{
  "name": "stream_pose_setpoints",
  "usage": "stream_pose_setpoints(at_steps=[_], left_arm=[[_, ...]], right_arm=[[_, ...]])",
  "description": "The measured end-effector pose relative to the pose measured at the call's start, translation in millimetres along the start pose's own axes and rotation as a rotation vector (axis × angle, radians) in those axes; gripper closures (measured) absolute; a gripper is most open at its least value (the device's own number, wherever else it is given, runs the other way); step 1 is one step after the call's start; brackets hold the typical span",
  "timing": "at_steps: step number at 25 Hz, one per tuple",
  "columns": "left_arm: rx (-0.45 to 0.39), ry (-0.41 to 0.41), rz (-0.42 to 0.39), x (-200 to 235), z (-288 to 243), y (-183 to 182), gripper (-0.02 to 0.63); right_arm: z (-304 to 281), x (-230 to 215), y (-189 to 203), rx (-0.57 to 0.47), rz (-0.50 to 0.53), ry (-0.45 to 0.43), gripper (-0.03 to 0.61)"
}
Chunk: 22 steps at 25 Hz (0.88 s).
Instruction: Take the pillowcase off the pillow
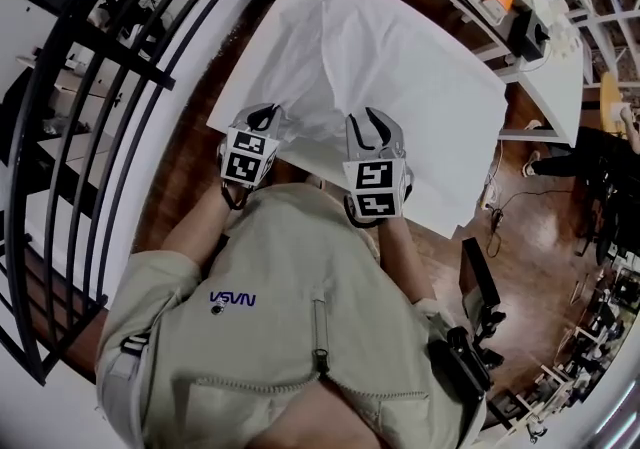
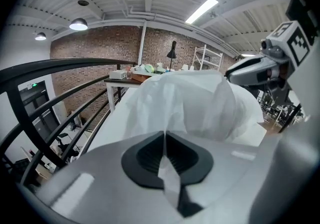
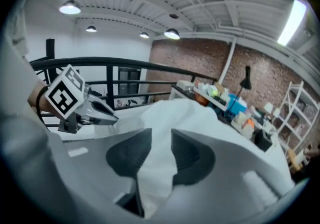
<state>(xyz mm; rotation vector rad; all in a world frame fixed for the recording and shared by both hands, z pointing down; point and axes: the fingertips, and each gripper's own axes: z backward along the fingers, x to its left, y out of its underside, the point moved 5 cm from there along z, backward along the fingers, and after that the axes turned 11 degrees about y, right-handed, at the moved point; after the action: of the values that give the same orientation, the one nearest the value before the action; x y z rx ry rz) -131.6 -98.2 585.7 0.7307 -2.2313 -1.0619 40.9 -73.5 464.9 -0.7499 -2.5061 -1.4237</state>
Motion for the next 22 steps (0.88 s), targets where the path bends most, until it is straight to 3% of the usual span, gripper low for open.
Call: stream_pose_setpoints(at_steps=[3, 6, 8, 11, 13, 15, 18, 19, 22], left_arm=[[-0.008, -0.001, -0.002, -1.3, 1.8, 0.1, 0.606], [-0.009, 0.019, 0.002, -6.9, 4.2, -3.1, 0.606], [-0.009, 0.022, 0.002, -6.8, 5.2, -2.7, 0.606], [-0.019, 0.017, 0.009, -4.5, 5.7, -1.9, 0.606], [-0.026, 0.008, 0.01, -1.6, 5.6, -1.1, 0.606], [-0.032, 0.0, 0.006, 0.3, 5.4, -0.9, 0.606], [-0.037, 0.023, 0.011, -5.4, 8.9, -5.4, 0.606], [-0.036, 0.031, 0.012, -7.3, 10.5, -6.7, 0.606], [-0.034, 0.026, 0.0, -7.2, 12.4, -7.0, 0.606]], right_arm=[[11.6, 26.0, -45.2, -0.182, 0.127, -0.068, 0.457], [1.6, 66.5, -64.8, -0.26, 0.238, -0.191, 0.457], [-19.7, 86.4, -58.5, -0.209, 0.303, -0.234, 0.457], [-52.6, 94.6, -27.1, -0.026, 0.389, -0.25, 0.456], [-64.1, 93.3, -5.8, 0.08, 0.435, -0.266, 0.394], [-69.7, 94.3, 6.8, 0.125, 0.482, -0.273, 0.346], [-79.6, 103.0, 16.1, 0.134, 0.58, -0.23, 0.342], [-83.7, 105.1, 18.4, 0.134, 0.61, -0.201, 0.351], [-84.0, 100.6, 14.6, 0.107, 0.589, -0.126, 0.497]])
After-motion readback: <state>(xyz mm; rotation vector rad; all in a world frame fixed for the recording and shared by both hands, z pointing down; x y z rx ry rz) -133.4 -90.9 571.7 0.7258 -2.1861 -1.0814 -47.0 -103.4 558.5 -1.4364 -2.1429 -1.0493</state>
